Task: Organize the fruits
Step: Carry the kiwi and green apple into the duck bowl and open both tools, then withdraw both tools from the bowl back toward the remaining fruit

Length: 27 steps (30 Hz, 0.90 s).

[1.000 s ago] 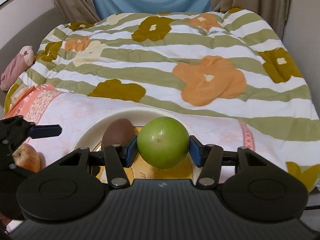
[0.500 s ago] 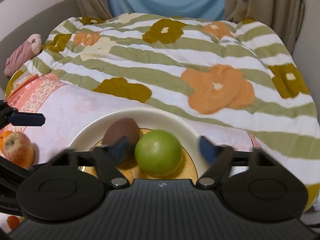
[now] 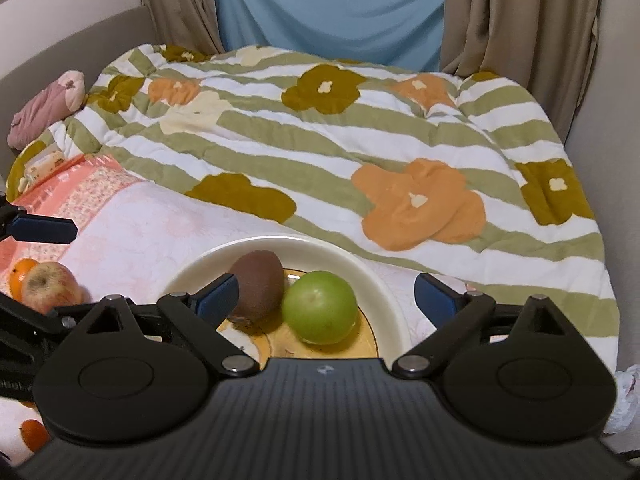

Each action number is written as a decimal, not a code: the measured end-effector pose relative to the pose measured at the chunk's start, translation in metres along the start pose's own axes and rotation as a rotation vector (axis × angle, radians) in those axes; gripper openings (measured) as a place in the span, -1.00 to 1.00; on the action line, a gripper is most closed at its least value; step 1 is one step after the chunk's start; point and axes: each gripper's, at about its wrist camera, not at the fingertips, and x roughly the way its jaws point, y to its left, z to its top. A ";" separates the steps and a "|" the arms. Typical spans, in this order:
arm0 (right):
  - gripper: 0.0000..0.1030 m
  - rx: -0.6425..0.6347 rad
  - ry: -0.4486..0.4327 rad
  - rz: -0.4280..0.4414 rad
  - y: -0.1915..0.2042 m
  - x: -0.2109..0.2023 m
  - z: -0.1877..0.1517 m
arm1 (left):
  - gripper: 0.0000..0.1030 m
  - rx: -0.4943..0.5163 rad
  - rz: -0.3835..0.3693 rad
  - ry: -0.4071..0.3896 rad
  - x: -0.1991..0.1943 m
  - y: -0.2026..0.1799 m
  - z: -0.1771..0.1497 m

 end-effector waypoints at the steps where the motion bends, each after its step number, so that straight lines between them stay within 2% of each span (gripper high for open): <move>1: 1.00 0.002 -0.006 -0.003 0.001 -0.005 0.001 | 0.75 -0.004 0.001 -0.007 -0.005 0.002 0.000; 5: 1.00 0.024 -0.036 -0.022 0.011 -0.032 0.004 | 0.75 -0.020 0.012 -0.046 -0.034 0.015 -0.003; 10: 1.00 0.044 -0.066 -0.065 0.030 -0.071 0.007 | 0.75 -0.034 0.063 -0.099 -0.070 0.038 -0.014; 15: 1.00 0.082 -0.091 -0.081 0.058 -0.110 0.004 | 0.79 -0.065 0.072 -0.135 -0.106 0.068 -0.031; 19: 1.00 0.110 -0.112 -0.090 0.084 -0.139 0.000 | 0.84 -0.051 0.085 -0.164 -0.131 0.087 -0.046; 27: 1.00 0.171 -0.119 -0.112 0.132 -0.179 -0.020 | 0.85 -0.048 0.034 -0.167 -0.158 0.121 -0.078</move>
